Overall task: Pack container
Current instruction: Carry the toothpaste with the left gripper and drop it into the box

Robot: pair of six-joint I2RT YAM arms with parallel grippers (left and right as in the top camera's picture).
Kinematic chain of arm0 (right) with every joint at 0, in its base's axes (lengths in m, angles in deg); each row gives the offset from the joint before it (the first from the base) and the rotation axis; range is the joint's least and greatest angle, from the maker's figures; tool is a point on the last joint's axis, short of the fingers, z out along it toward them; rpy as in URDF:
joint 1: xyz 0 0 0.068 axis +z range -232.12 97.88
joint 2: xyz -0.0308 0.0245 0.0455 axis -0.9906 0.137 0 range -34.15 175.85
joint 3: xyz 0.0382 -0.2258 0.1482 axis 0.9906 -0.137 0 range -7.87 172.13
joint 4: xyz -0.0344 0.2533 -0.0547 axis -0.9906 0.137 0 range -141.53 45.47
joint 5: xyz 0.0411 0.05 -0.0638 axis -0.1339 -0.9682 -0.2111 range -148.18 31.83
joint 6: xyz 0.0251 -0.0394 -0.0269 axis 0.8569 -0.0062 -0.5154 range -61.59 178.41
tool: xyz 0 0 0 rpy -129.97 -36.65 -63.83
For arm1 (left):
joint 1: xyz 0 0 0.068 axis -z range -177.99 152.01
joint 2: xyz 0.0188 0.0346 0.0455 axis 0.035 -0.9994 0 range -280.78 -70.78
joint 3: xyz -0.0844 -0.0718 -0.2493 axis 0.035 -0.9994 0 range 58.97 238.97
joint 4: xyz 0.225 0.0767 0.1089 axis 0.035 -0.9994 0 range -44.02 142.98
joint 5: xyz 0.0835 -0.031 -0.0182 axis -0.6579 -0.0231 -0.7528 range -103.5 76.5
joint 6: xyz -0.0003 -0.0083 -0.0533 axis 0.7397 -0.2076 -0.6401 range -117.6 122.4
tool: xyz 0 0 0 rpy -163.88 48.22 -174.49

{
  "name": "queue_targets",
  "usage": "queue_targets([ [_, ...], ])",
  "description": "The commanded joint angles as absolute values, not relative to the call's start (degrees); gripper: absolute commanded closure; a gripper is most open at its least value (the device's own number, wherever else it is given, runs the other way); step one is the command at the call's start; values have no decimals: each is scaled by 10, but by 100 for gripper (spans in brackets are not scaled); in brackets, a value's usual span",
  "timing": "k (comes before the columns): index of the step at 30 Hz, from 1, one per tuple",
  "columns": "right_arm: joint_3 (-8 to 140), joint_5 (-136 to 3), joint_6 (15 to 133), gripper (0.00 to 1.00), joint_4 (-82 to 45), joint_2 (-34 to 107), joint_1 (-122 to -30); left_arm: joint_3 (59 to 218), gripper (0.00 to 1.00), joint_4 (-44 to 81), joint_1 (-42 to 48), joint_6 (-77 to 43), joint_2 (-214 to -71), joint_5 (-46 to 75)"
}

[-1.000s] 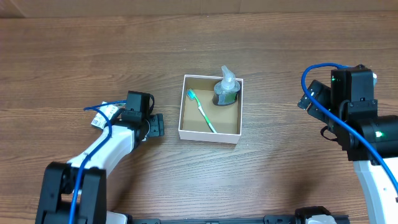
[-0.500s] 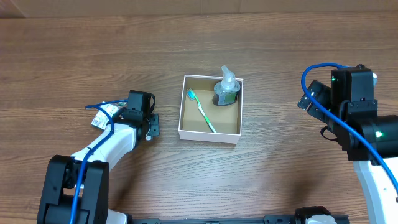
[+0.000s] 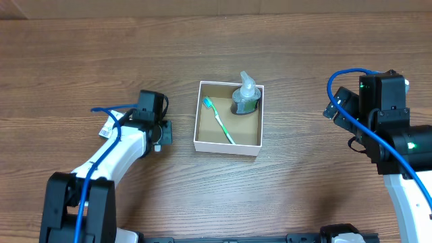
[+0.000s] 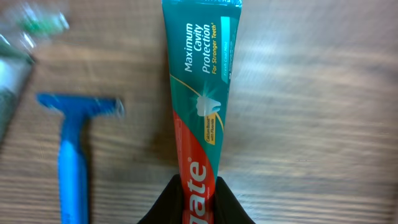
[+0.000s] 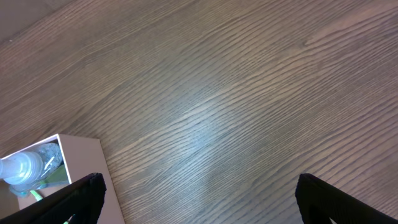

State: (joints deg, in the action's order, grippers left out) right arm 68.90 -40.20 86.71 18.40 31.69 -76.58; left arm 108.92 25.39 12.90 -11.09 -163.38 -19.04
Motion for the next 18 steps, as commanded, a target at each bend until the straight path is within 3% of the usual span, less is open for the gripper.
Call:
queue_targets([
  [1, 698, -398, 867, 0, 182, 312, -769, 1166, 88, 199, 130, -120, -1582, -158],
  [8, 698, -398, 867, 0, 182, 312, -769, 1253, 91, 121, 176, -155, -1511, -133],
  [15, 698, -398, 867, 0, 182, 312, -769, 1275, 90, 135, 318, -270, -1485, -169],
  [18, 698, -398, 867, 0, 182, 312, -769, 1275, 85, 137, 366, -300, -1511, -219],
])
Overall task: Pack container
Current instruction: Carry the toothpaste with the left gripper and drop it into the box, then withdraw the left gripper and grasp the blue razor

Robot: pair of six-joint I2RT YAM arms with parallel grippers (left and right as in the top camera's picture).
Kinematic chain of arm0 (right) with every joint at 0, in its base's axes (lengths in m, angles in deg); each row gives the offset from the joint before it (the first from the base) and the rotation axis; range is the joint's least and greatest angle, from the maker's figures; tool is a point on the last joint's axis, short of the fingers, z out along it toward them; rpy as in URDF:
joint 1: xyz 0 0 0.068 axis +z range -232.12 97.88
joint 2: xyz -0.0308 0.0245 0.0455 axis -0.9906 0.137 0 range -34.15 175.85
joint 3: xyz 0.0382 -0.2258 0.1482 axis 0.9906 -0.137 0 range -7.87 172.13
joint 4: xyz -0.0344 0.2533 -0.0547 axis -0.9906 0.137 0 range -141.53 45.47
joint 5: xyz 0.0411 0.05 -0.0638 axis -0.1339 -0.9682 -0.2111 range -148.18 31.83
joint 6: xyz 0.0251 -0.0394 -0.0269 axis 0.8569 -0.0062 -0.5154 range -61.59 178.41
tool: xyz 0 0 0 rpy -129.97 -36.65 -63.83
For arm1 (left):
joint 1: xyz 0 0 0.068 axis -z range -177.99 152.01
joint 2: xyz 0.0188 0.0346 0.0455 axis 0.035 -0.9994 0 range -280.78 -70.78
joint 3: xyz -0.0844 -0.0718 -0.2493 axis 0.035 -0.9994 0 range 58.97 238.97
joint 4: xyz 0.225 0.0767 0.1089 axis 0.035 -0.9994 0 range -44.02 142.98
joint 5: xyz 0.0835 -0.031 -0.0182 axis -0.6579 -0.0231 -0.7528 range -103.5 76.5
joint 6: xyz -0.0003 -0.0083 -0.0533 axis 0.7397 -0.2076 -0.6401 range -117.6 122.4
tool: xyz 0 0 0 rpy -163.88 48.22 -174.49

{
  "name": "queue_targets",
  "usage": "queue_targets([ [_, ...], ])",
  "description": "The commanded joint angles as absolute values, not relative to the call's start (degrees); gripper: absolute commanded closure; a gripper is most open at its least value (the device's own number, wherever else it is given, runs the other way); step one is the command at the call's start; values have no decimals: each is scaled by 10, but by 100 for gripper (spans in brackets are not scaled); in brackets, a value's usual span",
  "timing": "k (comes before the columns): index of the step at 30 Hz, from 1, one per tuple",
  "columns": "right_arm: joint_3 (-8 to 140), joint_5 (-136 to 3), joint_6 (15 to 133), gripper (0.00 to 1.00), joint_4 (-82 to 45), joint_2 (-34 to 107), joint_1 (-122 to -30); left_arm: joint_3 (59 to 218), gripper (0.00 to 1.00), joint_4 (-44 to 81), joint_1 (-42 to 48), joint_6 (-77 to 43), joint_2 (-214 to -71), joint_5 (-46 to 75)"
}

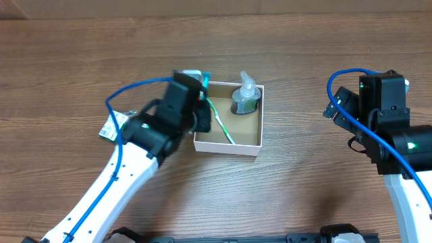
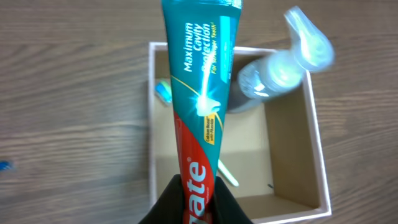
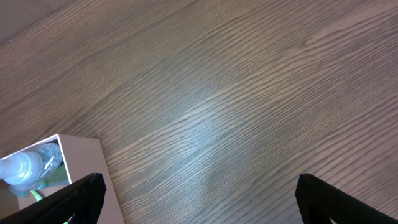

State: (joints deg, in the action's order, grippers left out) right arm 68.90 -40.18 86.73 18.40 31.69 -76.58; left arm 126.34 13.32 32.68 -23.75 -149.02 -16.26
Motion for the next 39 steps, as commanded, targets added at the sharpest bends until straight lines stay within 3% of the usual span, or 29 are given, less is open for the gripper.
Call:
queue_targets([
  [1, 698, -398, 867, 0, 182, 312, -769, 1275, 85, 139, 373, -305, -1518, -228],
  [7, 698, -398, 867, 0, 182, 312, -769, 1275, 84, 185, 396, -309, -1596, -202],
  [11, 698, -398, 867, 0, 182, 312, -769, 1275, 49, 198, 395, -308, -1603, -201],
  [12, 698, -398, 867, 0, 182, 312, -769, 1278, 33, 198, 392, -303, -1597, -200],
  [15, 698, -398, 867, 0, 182, 312, -769, 1300, 27, 159, 377, -266, -1565, -201],
  [16, 698, -398, 867, 0, 182, 312, -769, 1307, 20, 137, 371, -253, -1554, -201],
  [17, 698, -398, 867, 0, 182, 312, -769, 1315, 1, 98, 359, -235, -1539, -211],
  [22, 698, -398, 867, 0, 182, 312, -769, 1320, 0, -67, 287, -233, -1478, -315],
  [26, 698, -398, 867, 0, 182, 312, -769, 1319, 0, -129, 211, -218, -1464, -317],
  [34, 698, -398, 867, 0, 182, 312, -769, 1288, 0, -97, 152, -188, -1464, -312],
  [39, 698, -398, 867, 0, 182, 312, -769, 1218, 0, -8, 129, -172, -1464, -254],
])
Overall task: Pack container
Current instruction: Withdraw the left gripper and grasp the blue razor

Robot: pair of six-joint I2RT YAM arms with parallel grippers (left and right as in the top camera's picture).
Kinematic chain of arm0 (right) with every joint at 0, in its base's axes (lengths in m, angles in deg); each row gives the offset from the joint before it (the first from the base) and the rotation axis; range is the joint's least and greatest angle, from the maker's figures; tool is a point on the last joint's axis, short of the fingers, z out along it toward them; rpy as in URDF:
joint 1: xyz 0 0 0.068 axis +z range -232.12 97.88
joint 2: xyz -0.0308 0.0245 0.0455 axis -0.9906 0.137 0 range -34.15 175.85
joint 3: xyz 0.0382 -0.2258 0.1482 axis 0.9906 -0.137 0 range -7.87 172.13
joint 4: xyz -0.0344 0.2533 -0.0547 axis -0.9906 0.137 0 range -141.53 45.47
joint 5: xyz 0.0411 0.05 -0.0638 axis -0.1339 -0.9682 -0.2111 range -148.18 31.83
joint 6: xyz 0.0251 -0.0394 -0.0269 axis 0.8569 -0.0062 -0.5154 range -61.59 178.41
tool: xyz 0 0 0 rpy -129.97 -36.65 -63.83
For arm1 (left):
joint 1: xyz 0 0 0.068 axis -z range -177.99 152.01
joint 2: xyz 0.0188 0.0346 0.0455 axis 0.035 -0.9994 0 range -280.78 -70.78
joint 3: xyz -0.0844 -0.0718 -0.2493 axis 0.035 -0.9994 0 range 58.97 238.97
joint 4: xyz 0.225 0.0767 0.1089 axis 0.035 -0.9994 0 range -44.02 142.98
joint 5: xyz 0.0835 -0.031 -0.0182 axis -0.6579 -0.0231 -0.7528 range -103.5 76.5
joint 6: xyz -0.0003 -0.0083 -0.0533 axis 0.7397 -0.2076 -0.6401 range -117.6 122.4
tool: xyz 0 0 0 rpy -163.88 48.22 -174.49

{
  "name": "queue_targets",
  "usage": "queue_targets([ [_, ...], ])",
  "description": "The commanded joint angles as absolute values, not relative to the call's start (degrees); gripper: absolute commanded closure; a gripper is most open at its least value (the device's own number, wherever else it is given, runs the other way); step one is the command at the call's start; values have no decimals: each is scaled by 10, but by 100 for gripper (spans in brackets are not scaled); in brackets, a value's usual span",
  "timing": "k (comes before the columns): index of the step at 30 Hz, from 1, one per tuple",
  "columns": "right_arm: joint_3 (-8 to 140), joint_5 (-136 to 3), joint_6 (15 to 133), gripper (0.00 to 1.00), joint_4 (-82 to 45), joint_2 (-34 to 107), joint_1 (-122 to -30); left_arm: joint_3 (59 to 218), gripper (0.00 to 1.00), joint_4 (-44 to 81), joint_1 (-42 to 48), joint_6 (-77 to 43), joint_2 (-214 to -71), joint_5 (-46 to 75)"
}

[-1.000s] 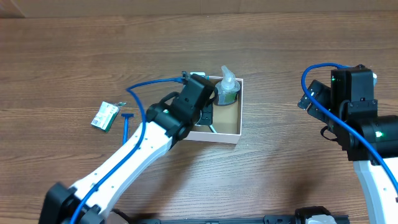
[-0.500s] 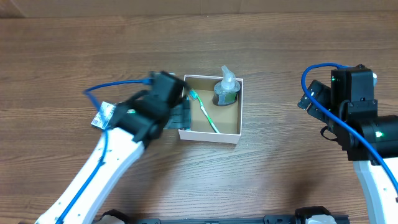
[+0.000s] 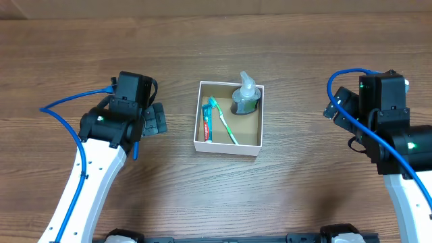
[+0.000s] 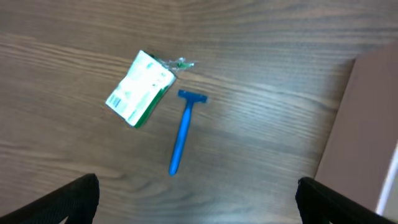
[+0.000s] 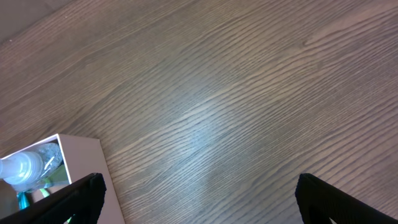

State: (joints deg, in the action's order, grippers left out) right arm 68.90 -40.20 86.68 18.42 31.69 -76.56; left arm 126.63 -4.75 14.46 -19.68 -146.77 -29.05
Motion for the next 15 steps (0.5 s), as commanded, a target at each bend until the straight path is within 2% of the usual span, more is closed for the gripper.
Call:
queue_targets([
  [1, 698, -398, 867, 0, 182, 312, -769, 1197, 0, 16, 124, -173, -1464, -254],
  [10, 698, -398, 867, 0, 182, 312, -769, 1046, 0, 156, 88, -167, -1465, -252],
  [15, 698, -398, 867, 0, 182, 312, -769, 965, 0, 262, 63, -123, -1474, -208],
])
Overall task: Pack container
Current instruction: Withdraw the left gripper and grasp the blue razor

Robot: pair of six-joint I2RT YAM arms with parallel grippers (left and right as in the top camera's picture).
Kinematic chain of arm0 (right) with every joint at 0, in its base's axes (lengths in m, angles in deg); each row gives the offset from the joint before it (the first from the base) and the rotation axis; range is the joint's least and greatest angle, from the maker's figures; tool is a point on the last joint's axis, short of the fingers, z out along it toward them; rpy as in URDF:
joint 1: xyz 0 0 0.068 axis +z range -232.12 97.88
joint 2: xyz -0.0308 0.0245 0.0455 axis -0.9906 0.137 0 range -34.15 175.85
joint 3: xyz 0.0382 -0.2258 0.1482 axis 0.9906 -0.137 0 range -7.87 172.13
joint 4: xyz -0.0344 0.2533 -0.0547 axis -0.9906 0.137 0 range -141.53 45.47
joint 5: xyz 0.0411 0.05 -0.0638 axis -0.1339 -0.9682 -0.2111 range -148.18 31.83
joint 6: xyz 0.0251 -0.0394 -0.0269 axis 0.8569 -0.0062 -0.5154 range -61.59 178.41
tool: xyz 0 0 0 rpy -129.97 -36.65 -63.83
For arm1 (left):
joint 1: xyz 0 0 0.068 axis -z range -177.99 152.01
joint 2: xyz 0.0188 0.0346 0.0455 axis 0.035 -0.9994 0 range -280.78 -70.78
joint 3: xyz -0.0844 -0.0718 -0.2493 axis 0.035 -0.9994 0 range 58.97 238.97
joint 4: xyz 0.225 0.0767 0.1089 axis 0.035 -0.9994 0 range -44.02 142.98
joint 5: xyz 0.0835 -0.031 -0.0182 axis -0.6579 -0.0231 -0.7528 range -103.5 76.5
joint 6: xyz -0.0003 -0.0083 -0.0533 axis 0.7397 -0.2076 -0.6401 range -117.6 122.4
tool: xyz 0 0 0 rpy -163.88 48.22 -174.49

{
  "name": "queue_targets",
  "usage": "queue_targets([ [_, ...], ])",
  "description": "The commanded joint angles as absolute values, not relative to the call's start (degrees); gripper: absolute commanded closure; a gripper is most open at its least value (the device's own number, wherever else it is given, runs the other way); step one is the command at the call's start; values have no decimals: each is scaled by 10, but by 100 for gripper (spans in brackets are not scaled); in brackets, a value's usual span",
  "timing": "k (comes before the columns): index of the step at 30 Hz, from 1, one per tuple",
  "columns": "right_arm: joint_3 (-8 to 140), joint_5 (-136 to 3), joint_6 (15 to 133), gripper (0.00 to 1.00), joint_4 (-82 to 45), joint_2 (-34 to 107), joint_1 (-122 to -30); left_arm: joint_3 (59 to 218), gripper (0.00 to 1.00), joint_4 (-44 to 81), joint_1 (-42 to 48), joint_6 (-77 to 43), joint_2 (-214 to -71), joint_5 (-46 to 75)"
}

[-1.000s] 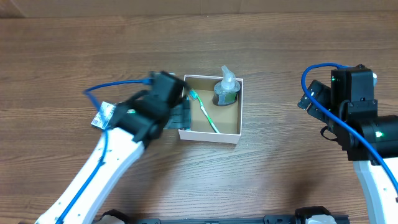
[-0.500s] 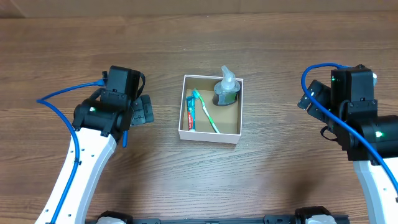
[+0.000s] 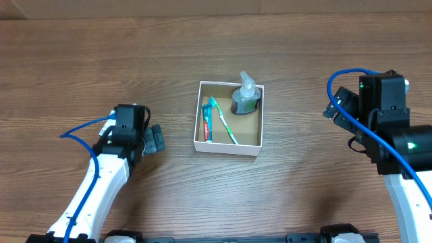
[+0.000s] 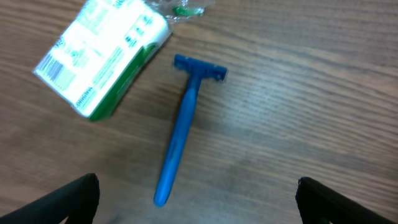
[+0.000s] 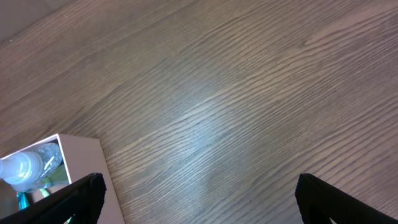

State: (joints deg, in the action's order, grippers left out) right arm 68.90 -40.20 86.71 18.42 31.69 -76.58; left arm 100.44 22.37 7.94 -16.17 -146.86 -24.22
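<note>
The white cardboard box in the middle of the table holds a red-and-teal toothpaste tube, a green toothbrush and a clear pump bottle. A blue razor lies on the wood with its head pointing away, beside a green-and-white packet. My left gripper hangs open just above the razor's handle end, nothing between its fingers. My right gripper is open over bare wood to the right of the box. The overhead view hides the razor under my left arm.
The box corner shows at the lower left of the right wrist view. Bare wooden table lies around the box on all sides. A blue cable loops off my left arm.
My left gripper has come nearer to the razor and packet, which now fill more of its view; in the overhead view the wrist sits closer to the front edge. The right arm has not moved.
My left gripper was shut on the toothpaste tube over the table beside the razor. Then it held the tube above the box. Then the tube lay in the box and the gripper stood open over the razor and packet, and now it is closer to them.
</note>
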Motion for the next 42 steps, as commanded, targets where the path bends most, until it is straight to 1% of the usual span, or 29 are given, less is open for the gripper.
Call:
queue_targets([
  [1, 698, -398, 867, 0, 182, 312, -769, 955, 0, 279, 57, -118, -1480, -204],
  [7, 698, -398, 867, 0, 182, 312, -769, 941, 0, 349, 23, -86, -1528, -129],
  [11, 698, -398, 867, 0, 182, 312, -769, 941, 0, 374, 23, -50, -1564, -122],
  [12, 698, -398, 867, 0, 182, 312, -769, 941, 1, 378, 23, -48, -1572, -124],
  [13, 698, -398, 867, 0, 182, 312, -769, 941, 5, 381, 23, -48, -1575, -124],
  [16, 698, -398, 867, 0, 182, 312, -769, 941, 23, 383, 23, -49, -1577, -124],
  [18, 698, -398, 867, 0, 182, 312, -769, 941, 28, 383, 23, -49, -1577, -124],
  [19, 698, -398, 867, 0, 182, 312, -769, 941, 32, 384, 23, -49, -1577, -124],
  [20, 698, -398, 867, 0, 182, 312, -769, 941, 37, 384, 23, -49, -1577, -124],
  [21, 698, -398, 867, 0, 182, 312, -769, 941, 44, 384, 23, -49, -1577, -124],
  [26, 698, -398, 867, 0, 182, 312, -769, 941, 52, 383, 23, -49, -1577, -124],
  [27, 698, -398, 867, 0, 182, 312, -769, 941, 59, 383, 23, -49, -1577, -125],
  [29, 698, -398, 867, 0, 182, 312, -769, 941, 65, 383, 23, -49, -1577, -126],
  [31, 698, -398, 867, 0, 182, 312, -769, 942, 73, 383, 23, -49, -1577, -128],
  [35, 698, -398, 867, 0, 182, 312, -769, 950, 77, 377, 23, -49, -1577, -128],
  [37, 698, -398, 867, 0, 182, 312, -769, 962, 85, 363, 23, -53, -1572, -129],
  [40, 698, -398, 867, 0, 182, 312, -769, 988, 91, 333, 23, -82, -1556, -133],
  [42, 698, -398, 867, 0, 182, 312, -769, 1003, 93, 322, 23, -97, -1544, -133],
])
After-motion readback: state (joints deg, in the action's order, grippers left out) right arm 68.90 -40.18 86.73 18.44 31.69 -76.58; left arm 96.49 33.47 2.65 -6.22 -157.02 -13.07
